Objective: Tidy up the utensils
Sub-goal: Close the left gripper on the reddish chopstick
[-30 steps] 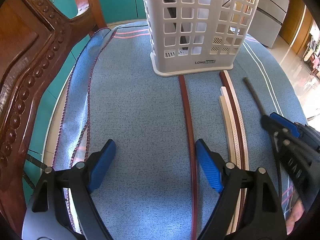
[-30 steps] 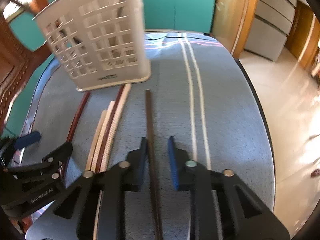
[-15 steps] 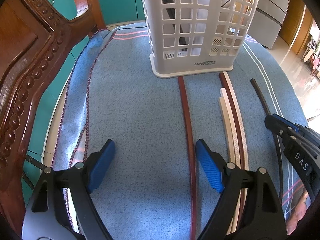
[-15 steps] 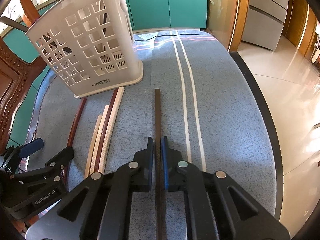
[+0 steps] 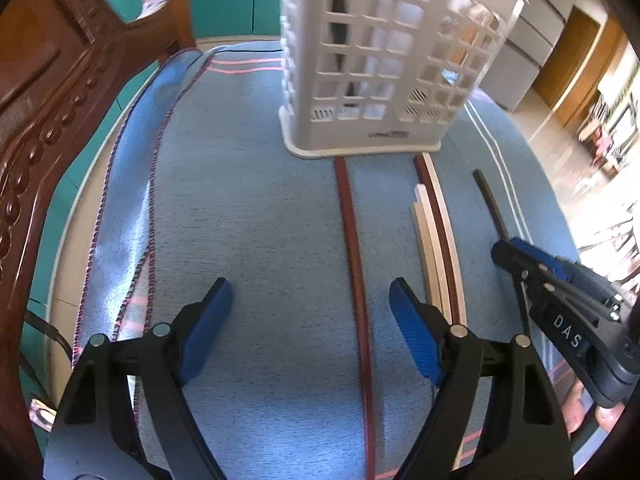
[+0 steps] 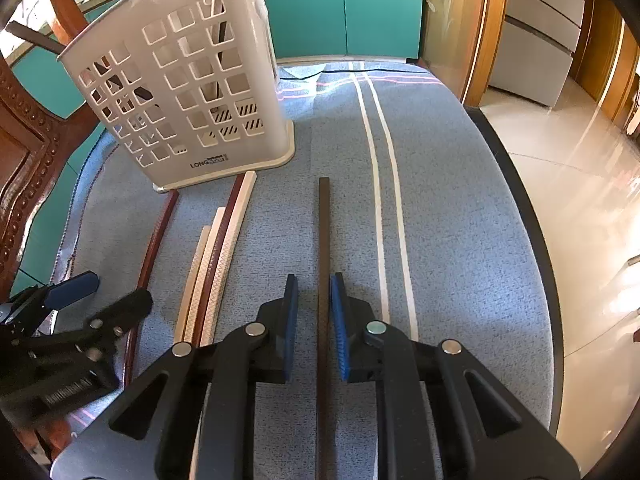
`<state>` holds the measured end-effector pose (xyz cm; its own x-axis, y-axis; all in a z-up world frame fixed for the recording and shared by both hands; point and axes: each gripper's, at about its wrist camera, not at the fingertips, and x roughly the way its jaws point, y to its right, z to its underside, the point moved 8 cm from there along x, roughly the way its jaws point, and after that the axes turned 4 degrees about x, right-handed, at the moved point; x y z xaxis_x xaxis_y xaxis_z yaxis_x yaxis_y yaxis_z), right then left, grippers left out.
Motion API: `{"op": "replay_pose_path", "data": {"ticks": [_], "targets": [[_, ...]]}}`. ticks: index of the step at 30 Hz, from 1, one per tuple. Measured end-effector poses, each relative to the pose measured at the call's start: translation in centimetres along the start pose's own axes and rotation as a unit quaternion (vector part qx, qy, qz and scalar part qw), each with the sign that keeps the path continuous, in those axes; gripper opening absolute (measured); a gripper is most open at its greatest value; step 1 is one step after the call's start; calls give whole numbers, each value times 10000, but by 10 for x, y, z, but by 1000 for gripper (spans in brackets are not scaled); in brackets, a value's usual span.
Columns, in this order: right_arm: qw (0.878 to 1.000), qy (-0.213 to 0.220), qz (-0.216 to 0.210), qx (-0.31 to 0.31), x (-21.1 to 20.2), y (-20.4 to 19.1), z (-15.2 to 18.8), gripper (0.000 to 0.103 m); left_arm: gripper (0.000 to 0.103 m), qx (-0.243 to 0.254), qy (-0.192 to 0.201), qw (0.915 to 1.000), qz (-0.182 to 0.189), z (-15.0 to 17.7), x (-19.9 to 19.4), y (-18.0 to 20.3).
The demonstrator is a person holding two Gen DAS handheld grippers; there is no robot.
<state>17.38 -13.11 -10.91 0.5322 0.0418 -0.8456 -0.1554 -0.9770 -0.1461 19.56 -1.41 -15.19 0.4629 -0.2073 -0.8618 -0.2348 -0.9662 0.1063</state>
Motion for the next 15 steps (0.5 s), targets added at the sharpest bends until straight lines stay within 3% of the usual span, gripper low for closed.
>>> {"op": "replay_pose_path", "data": {"ticks": [5,10,15], "targets": [[10000,-37,-24,-66,0,0,-1,17,81,-125,34,9999,-41,-6,3,-9],[9994,-17,188,-276,5,0,-6,18,81,261,99,9975,-653,-10,13,1],[9980,57,434,-461,10,1,-11,24,81,263,97,9975,-655,-17,20,12]]}}
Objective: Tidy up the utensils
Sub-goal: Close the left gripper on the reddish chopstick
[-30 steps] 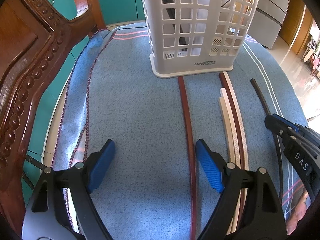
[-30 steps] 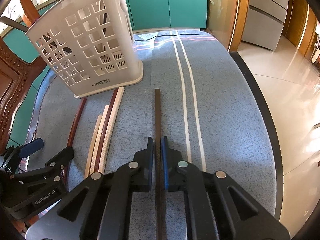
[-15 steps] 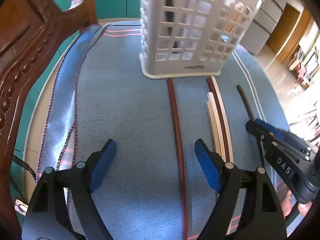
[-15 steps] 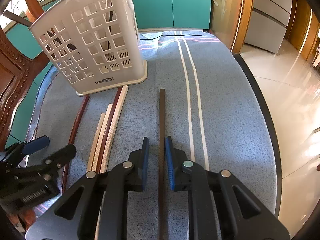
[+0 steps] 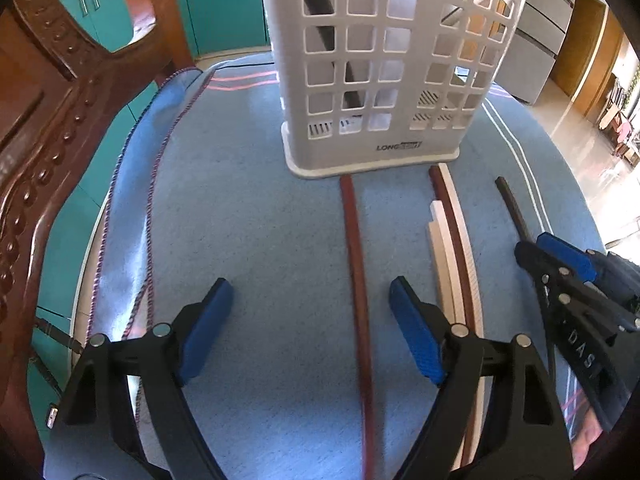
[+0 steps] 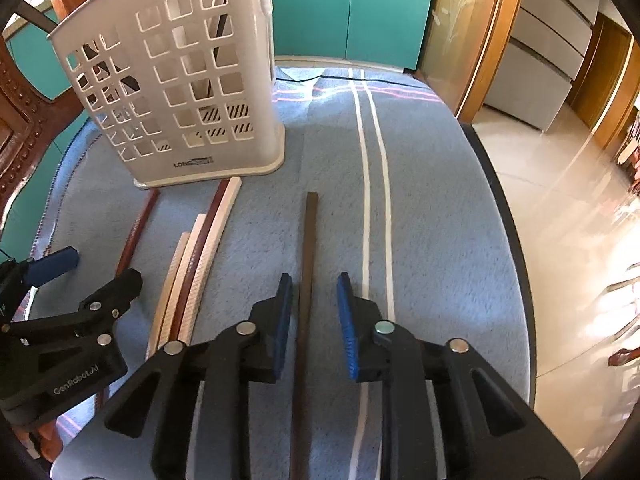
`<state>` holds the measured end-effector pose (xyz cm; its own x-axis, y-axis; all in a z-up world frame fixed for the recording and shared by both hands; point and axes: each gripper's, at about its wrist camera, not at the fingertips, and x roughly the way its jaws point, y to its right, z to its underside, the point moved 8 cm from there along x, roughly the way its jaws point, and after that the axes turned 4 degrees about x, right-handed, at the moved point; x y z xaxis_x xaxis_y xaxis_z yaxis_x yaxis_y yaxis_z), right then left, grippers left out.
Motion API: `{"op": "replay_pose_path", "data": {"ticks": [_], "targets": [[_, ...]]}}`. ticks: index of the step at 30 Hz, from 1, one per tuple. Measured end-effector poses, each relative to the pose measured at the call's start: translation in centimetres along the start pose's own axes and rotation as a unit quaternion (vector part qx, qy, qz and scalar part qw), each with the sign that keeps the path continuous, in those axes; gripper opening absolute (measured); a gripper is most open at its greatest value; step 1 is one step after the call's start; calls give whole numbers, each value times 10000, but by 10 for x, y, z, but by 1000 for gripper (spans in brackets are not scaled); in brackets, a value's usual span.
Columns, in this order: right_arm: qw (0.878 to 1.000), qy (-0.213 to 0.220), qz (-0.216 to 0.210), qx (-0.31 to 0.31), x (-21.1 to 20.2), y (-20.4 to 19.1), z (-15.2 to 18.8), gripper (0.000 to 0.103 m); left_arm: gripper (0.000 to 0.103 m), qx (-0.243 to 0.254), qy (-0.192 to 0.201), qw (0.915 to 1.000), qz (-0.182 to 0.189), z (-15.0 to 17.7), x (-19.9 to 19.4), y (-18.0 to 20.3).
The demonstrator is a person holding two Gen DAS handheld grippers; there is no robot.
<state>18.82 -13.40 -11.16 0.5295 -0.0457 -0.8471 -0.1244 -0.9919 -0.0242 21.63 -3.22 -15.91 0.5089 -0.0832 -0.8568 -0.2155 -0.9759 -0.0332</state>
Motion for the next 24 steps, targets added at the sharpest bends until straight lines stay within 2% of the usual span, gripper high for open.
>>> {"op": "replay_pose_path", "data": {"ticks": [5,8,11,13,14,16,17,19,20,24], "targets": [[10000,4,-19,-10,0,1,1,25,81,-38,-56,10000,27,0,-1,6],[10000,2,-7,-55,-1,0,2,26,74,21,-117,9999,95,-5,1,7],[10000,-2,0,-50,1,-2,2,26,60,106,-105,9998,155,-12,-2,12],[10000,-11,-25,-47,0,-3,2,25,44,138,-92,9997,183,-15,-3,15],[10000,-22,-60,-35,-1,-2,2,22,40,134,-89,9997,183,-16,-4,15],[9998,-59,-185,10,-2,-3,2,12,18,127,-81,9997,215,-18,-4,16],[9997,-65,-213,16,-3,-3,2,9,15,116,-80,9996,230,-18,-5,15],[9997,-64,-244,28,-3,-3,2,8,9,82,-65,9996,265,-20,-6,14],[9996,-56,-269,75,-3,-2,2,7,8,62,-51,9996,280,-11,-14,5],[9985,-6,-468,269,-8,-1,1,6,7,9,81,9995,301,-11,-24,-1]]}}
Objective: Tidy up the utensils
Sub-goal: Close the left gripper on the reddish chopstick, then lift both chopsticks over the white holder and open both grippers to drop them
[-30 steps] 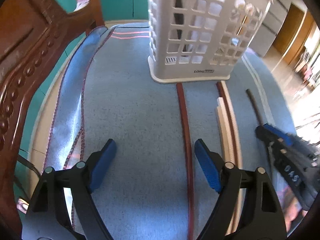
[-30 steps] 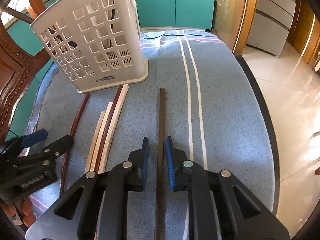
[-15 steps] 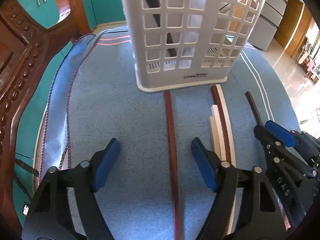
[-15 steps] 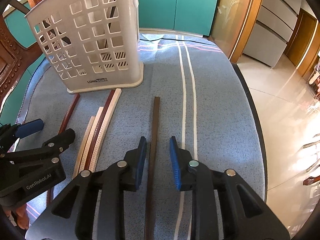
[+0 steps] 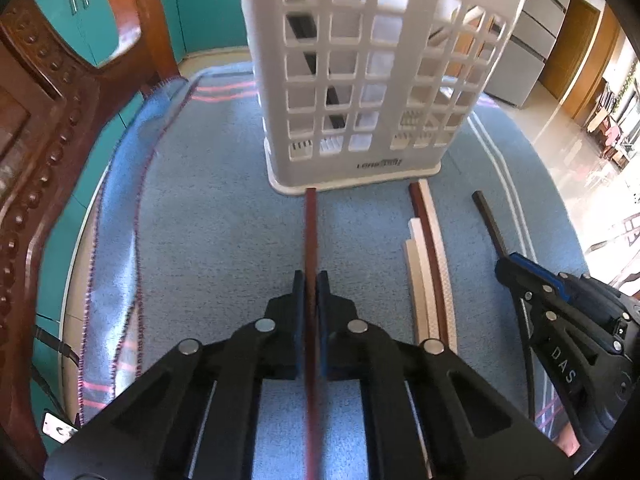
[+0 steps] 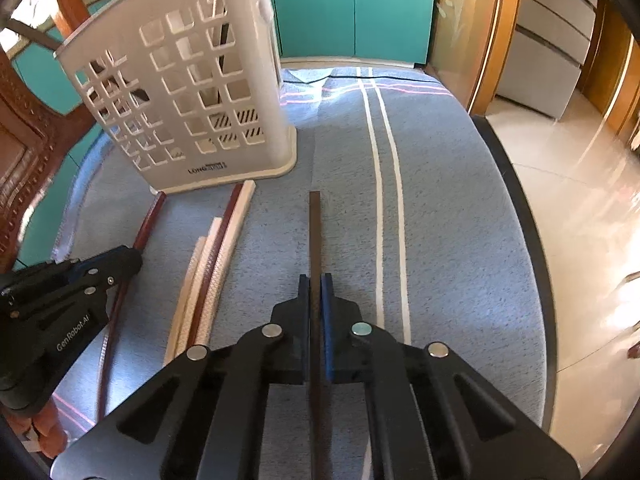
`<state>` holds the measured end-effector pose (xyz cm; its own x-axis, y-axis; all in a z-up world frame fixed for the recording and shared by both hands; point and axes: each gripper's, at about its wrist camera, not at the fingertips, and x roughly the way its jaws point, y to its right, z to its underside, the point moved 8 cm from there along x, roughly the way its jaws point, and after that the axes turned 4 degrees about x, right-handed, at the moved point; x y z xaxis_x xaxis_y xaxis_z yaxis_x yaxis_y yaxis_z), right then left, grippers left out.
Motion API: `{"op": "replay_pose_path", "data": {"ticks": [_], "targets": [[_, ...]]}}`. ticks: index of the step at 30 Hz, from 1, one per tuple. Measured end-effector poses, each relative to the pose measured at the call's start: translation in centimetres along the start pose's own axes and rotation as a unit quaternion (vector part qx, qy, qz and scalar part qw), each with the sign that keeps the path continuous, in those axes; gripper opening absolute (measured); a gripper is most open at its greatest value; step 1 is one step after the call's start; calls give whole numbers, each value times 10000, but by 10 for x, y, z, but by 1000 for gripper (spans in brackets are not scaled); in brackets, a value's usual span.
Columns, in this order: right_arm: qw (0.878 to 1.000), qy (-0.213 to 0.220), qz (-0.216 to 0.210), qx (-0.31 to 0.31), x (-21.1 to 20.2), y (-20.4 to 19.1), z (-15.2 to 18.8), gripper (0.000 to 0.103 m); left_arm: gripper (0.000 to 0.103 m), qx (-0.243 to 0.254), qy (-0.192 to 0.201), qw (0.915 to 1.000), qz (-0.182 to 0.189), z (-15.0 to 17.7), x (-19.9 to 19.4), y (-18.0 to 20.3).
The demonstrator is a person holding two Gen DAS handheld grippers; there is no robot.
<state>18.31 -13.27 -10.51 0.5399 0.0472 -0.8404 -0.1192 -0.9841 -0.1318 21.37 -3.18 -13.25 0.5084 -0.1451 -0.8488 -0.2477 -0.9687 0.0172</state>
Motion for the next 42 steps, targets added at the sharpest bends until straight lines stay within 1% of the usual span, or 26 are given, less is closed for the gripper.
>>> {"op": "replay_pose_path", "data": {"ticks": [3,7,8,10,12,14,15,16,17,19,20,21,22,23,24,25,26,27,28,30,32,34,38,39,40,42], "targets": [[9997,203,-159,25,-19,-1,-4,6,7,42,287,9995,116,-6,-26,1],[9950,677,-730,60,-72,-3,-14,6,7,165,814,9958,395,-12,-80,2],[9931,790,-863,77,-85,-3,-16,6,7,196,1062,9926,548,-16,-104,2],[9872,1116,-1138,88,-119,-3,-23,7,7,220,1399,9872,734,-23,-136,4],[9822,1375,-1275,70,-145,-4,-29,7,7,198,1933,9761,974,-36,-183,-4],[9754,1684,-1418,84,-172,-4,-42,7,7,167,2469,9616,1186,-52,-225,-4],[9723,1801,-1486,107,-183,-4,-48,7,7,100,2773,9522,1280,-61,-246,-8],[9677,1961,-1579,147,-197,-4,-57,7,7,31,2989,9451,1320,-72,-258,-8],[9642,2082,-1635,178,-206,-3,-63,7,7,-117,3354,9329,1309,-83,-278,-12],[9560,2398,-1668,267,-225,-1,-85,7,7,-533,3926,9116,1097,-105,-300,-32],[9524,2540,-1656,327,-232,0,-94,7,7,-656,4082,9052,988,-112,-302,-38],[9476,2703,-1660,376,-241,2,-102,7,7,-804,4290,8959,827,-120,-301,-46],[9393,2961,-1685,403,-253,1,-113,7,7,-923,4417,8901,638,-126,-295,-53],[9339,3125,-1688,412,-257,0,-119,7,7,-1051,4404,8908,392,-133,-281,-62],[9282,3307,-1653,425,-263,-1,-125,7,7,-1172,4266,8964,261,-139,-262,-68],[9231,3470,-1601,444,-268,0,-131,7,7,-1250,4144,9011,265,-141,-250,-70],[9154,3677,-1563,486,-270,0,-137,7,7,-1317,3876,9116,359,-145,-227,-72],[9100,3807,-1557,519,-275,-2,-139,7,7,-1364,3698,9180,440,-147,-212,-73],[9040,3949,-1538,568,-272,-4,-145,7,7,-1398,3569,9223,498,-148,-200,-73],[8981,4106,-1440,637,-259,-5,-150,7,7,-1354,3379,9300,515,-147,-182,-69],[8948,4186,-1378,719,-242,-5,-152,7,7,-1286,3294,9343,444,-147,-172,-66],[8973,4138,-1361,721,-216,-8,-156,7,7,-1180,3187,9393,477,-146,-165,-62],[9190,3721,-1178,566,-174,-15,-154,7,7,-1096,3167,9413,405,-138,-164,-61],[9225,3632,-1182,559,-169,-16,-153,7,12,-1107,3180,9407,401,-136,-165,-62],[9255,3558,-1168,566,-165,-16,-151,7,21,-1127,3210,9394,422,-133,-168,-62],[9277,3514,-1128,568,-165,-15,-148,9,28,-1160,3293,9360,442,-128,-181,-64]]}}
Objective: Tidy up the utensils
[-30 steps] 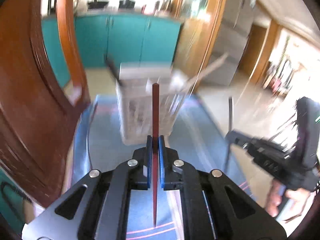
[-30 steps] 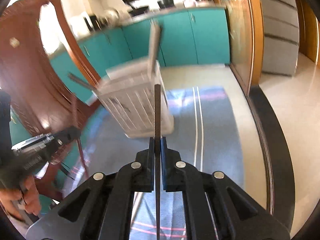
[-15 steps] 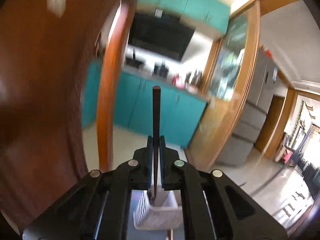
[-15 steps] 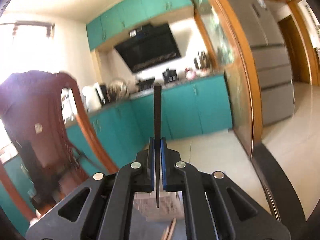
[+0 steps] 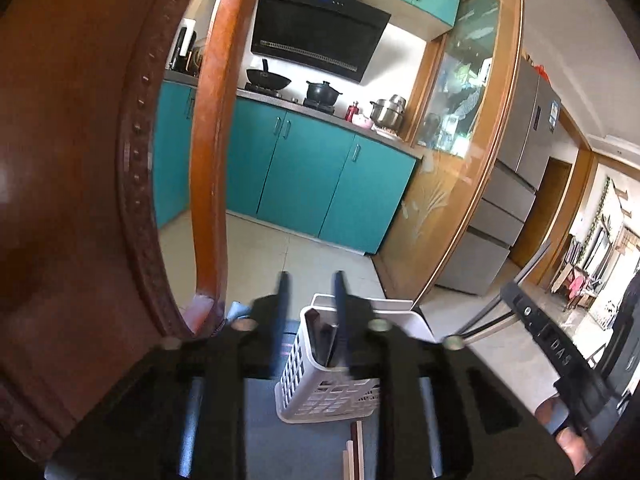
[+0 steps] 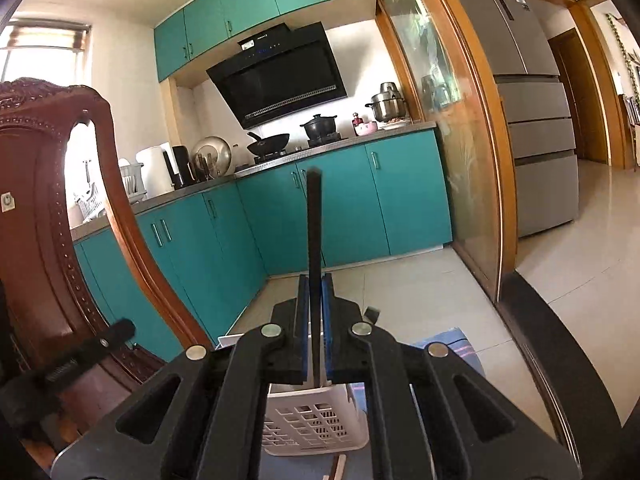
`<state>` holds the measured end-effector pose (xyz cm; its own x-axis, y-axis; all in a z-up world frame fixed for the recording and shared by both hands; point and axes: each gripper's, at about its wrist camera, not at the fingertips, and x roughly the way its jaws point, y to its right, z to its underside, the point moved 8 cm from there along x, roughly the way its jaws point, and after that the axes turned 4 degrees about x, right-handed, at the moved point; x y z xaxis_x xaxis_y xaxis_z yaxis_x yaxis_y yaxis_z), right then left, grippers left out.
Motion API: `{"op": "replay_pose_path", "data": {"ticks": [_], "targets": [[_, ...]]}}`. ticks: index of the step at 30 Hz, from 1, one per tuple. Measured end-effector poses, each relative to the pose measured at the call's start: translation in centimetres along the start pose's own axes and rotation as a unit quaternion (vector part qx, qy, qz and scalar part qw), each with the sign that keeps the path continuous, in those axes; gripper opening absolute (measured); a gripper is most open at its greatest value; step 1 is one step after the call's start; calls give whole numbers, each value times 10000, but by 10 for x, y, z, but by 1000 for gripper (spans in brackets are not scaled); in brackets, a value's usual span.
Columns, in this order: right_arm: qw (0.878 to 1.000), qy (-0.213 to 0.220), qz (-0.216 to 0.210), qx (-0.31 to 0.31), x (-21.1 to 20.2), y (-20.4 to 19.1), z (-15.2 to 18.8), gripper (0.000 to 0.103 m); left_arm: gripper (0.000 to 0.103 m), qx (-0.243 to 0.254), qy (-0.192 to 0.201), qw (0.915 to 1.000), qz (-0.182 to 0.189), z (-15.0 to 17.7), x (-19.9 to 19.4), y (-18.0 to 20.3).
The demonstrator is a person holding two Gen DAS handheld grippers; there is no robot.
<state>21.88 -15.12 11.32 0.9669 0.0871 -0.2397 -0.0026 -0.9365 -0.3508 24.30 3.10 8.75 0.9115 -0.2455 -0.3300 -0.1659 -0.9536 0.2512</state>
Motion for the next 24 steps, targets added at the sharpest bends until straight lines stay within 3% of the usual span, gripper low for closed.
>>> {"op": "replay_pose_path", "data": {"ticks": [1,3,6,10,12,13,15,16,19,21,24], "targets": [[10000,-4,-11,-13,-4,0,-1,11,28,24,61,10000,12,-5,-5,-5],[10000,63,-39,2,-17,-1,-4,26,29,147,196,9997,-20,-7,-15,-6],[9993,271,-247,88,-50,-4,-10,29,30,346,483,9981,-180,-9,-34,-7],[9955,350,-876,-91,-88,-18,4,29,30,366,801,9955,-337,-3,-57,-10],[9940,-192,-996,-405,-74,-20,43,29,30,365,793,9957,-295,8,-62,-10],[9926,-725,-800,-553,-54,-17,70,29,30,361,804,9956,-305,14,-65,-11],[9788,-1896,-464,-624,-13,-8,118,29,30,517,650,9957,-418,35,-62,-11],[9657,-2519,-240,-581,9,1,147,29,31,599,518,9956,-501,44,-59,-13],[9477,-3149,182,-496,43,17,187,29,32,479,-189,9966,-648,70,-36,-21],[9463,-3205,264,-333,57,20,193,29,36,123,-673,9968,-401,85,-21,-27],[9464,-3199,409,-159,76,25,199,29,40,-76,-1156,9926,-362,102,-9,-33]]}}
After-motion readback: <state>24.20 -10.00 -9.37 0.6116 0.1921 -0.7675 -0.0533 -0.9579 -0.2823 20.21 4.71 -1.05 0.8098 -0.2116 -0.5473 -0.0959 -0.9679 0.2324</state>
